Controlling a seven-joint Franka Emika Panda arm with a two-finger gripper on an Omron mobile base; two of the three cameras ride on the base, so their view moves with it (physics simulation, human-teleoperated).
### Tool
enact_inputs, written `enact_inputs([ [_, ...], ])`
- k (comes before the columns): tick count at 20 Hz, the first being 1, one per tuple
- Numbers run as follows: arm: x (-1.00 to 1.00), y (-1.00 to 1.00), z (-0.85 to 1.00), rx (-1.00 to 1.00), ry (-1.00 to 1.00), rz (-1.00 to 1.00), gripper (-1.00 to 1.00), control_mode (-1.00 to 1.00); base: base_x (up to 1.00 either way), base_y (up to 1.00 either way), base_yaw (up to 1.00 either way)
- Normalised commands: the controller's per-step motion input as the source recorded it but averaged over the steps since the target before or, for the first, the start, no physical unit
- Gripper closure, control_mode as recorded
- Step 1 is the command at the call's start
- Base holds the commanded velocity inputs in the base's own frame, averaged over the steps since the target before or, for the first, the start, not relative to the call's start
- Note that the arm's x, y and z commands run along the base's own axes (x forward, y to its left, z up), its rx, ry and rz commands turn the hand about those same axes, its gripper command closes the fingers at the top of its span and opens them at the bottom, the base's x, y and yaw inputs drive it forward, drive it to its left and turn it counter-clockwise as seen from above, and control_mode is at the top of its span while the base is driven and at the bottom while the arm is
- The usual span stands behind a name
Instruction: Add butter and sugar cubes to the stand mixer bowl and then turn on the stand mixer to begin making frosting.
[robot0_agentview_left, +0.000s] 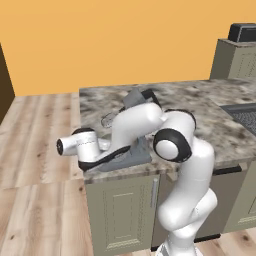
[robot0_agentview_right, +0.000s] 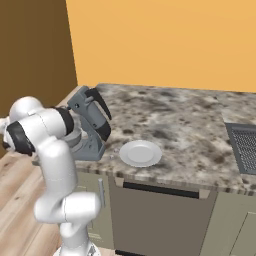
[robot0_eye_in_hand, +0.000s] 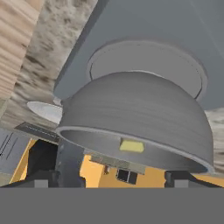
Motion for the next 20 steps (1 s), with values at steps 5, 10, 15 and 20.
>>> enact_inputs([
  [5, -0.56, 0.15, 0.24, 0.04, 0.0, 0.04, -1.0, -1.0, 0.0, 0.0, 0.0],
  [10, -0.61, 0.29, 0.57, 0.07, 0.0, 0.04, -1.0, -1.0, 0.0, 0.0, 0.0],
  [15, -0.71, 0.1, 0.93, 0.19, 0.0, 0.03, -1.0, -1.0, 0.0, 0.0, 0.0],
  [20, -0.76, -0.36, 1.0, 0.35, 0.0, 0.0, -1.0, -1.0, 0.0, 0.0, 0.0],
])
